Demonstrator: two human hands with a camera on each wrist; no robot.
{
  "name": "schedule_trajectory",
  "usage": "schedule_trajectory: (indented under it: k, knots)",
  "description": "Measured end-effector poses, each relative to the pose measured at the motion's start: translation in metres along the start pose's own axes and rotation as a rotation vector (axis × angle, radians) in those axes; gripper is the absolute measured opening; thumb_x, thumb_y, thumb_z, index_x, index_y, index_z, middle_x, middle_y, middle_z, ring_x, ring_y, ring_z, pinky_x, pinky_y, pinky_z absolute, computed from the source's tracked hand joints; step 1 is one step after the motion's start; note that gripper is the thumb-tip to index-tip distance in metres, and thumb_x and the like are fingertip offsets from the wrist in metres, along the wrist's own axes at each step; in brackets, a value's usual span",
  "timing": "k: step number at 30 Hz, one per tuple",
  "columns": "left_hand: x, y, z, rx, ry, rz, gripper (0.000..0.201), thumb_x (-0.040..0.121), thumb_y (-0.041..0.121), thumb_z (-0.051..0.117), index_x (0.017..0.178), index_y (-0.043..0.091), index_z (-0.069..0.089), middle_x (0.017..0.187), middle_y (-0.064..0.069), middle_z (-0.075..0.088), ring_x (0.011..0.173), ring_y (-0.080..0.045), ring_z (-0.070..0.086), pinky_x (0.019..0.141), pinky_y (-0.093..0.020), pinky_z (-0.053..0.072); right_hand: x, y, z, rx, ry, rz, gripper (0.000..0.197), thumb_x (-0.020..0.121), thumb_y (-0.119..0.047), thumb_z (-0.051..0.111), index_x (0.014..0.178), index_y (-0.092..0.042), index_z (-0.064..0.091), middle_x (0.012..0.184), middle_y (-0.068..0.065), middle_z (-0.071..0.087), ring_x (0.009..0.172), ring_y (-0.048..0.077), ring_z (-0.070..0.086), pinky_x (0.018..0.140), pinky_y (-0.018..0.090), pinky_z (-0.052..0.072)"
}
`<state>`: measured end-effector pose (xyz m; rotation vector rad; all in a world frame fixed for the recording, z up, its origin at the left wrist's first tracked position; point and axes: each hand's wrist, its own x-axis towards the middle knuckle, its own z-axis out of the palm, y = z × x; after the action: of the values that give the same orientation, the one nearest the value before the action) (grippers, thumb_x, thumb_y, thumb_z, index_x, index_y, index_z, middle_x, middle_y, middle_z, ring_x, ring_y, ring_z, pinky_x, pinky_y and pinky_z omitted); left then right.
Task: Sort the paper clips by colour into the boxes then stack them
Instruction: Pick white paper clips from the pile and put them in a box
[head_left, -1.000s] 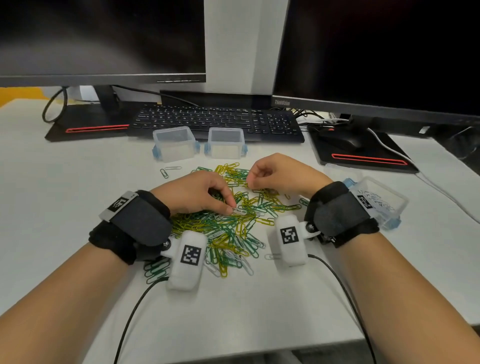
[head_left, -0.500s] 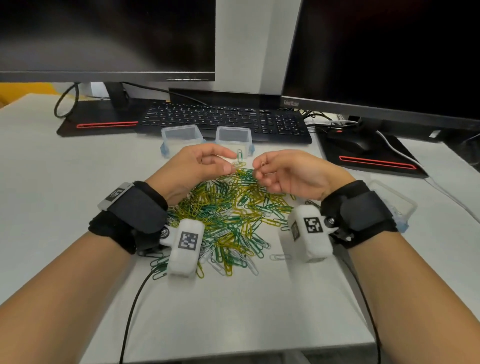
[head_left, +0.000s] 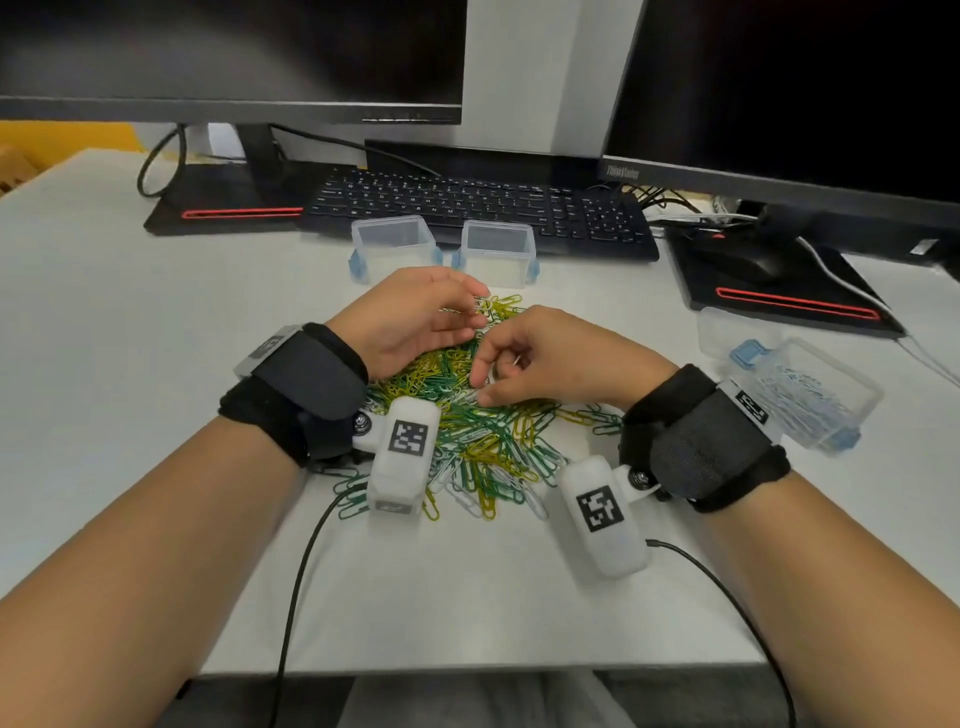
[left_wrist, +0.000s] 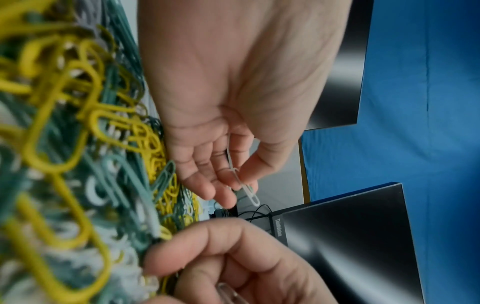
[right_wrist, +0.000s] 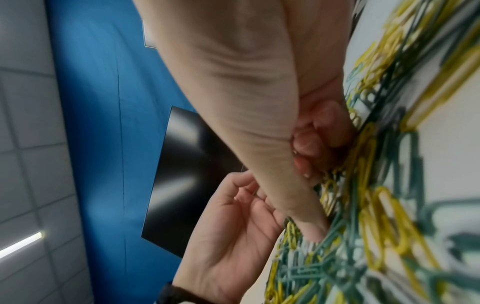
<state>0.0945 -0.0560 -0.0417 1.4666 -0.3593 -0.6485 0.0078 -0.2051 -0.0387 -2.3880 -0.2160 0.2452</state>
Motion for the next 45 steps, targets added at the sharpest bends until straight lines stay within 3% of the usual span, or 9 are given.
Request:
schedule_trajectory:
  k: [5, 11, 19, 22, 25, 30, 35, 39, 45]
  knots:
    - [0.001, -0.001, -0.003, -0.133, -0.030, -0.049, 0.022, 0.093, -0.006, 0.039, 0.085, 0.007, 0.055, 0.082, -0.011, 0.061, 0.065, -0.012, 0.067, 0.064, -0.019, 0.055, 0.001, -0.004, 0.000, -0.154, 0.014, -0.052, 0.006, 0.083, -0.019, 0.074, 0.082, -0.023, 0.069, 0.057, -0.015, 0.051, 0.051, -0.006, 0.048, 0.054, 0.007, 0.036]
    - [0.004, -0.004, -0.005, -0.188, -0.001, -0.085, 0.023, 0.090, -0.008, 0.035, 0.091, 0.005, 0.054, 0.077, -0.011, 0.056, 0.058, -0.011, 0.059, 0.056, -0.017, 0.052, 0.003, 0.001, -0.002, -0.168, -0.020, -0.059, 0.021, 0.080, -0.029, 0.076, 0.099, -0.029, 0.069, 0.061, -0.013, 0.051, 0.055, 0.000, 0.046, 0.061, 0.017, 0.039]
    - [0.000, -0.004, -0.005, -0.159, -0.041, -0.070, 0.022, 0.090, -0.007, 0.040, 0.094, 0.004, 0.059, 0.081, -0.008, 0.058, 0.069, -0.012, 0.059, 0.062, -0.016, 0.054, 0.006, 0.000, -0.001, -0.214, -0.028, -0.029, 0.005, 0.089, -0.026, 0.067, 0.090, -0.021, 0.068, 0.069, -0.015, 0.064, 0.062, -0.004, 0.054, 0.063, 0.014, 0.041]
    - [0.001, -0.004, -0.006, -0.171, -0.044, -0.077, 0.023, 0.090, -0.009, 0.040, 0.096, 0.002, 0.059, 0.084, -0.010, 0.060, 0.070, -0.013, 0.062, 0.064, -0.016, 0.055, 0.000, 0.006, -0.012, 0.044, 0.007, 0.057, 0.010, 0.095, -0.024, 0.058, 0.088, -0.020, 0.064, 0.058, -0.017, 0.053, 0.052, -0.002, 0.045, 0.052, 0.010, 0.036]
    - [0.001, -0.005, -0.006, -0.168, -0.055, -0.078, 0.023, 0.091, -0.010, 0.042, 0.097, 0.003, 0.060, 0.087, -0.011, 0.063, 0.072, -0.013, 0.066, 0.069, -0.018, 0.057, 0.000, 0.009, -0.021, 0.629, 0.044, 0.141, 0.024, 0.100, -0.017, 0.044, 0.077, -0.019, 0.050, 0.061, -0.008, 0.037, 0.052, 0.007, 0.027, 0.042, 0.015, 0.024]
    - [0.001, -0.005, -0.007, -0.147, -0.083, -0.019, 0.020, 0.089, -0.009, 0.052, 0.099, 0.005, 0.061, 0.085, -0.008, 0.067, 0.076, -0.011, 0.069, 0.073, -0.018, 0.056, 0.005, 0.010, -0.026, 1.103, 0.027, 0.189, 0.016, 0.088, -0.014, 0.039, 0.081, -0.010, 0.052, 0.067, 0.004, 0.046, 0.050, 0.010, 0.035, 0.041, 0.018, 0.026]
    - [-0.001, -0.004, -0.007, -0.142, -0.063, 0.030, 0.021, 0.088, -0.008, 0.055, 0.103, 0.004, 0.062, 0.083, -0.006, 0.070, 0.078, -0.011, 0.069, 0.074, -0.019, 0.057, 0.000, 0.003, -0.017, 0.531, 0.114, 0.154, 0.014, 0.078, -0.025, 0.074, 0.088, -0.015, 0.073, 0.071, 0.015, 0.052, 0.053, 0.008, 0.031, 0.044, 0.016, 0.025]
    - [0.001, -0.004, -0.008, -0.144, -0.016, 0.043, 0.019, 0.089, -0.006, 0.057, 0.104, 0.005, 0.062, 0.087, -0.009, 0.069, 0.079, -0.013, 0.069, 0.074, -0.019, 0.056, 0.003, -0.004, -0.010, 0.172, 0.180, 0.060, 0.016, 0.083, -0.014, 0.074, 0.099, -0.011, 0.074, 0.049, -0.022, 0.056, 0.045, -0.006, 0.047, 0.051, 0.003, 0.032]
    - [0.003, -0.005, -0.012, -0.211, 0.085, 0.029, 0.021, 0.088, -0.005, 0.059, 0.106, 0.005, 0.060, 0.096, -0.014, 0.068, 0.081, -0.012, 0.070, 0.073, -0.018, 0.056, 0.012, 0.006, -0.002, 0.032, 0.155, 0.067, 0.009, 0.082, -0.024, 0.075, 0.090, -0.019, 0.074, 0.040, -0.016, 0.044, 0.039, 0.002, 0.039, 0.048, 0.010, 0.031]
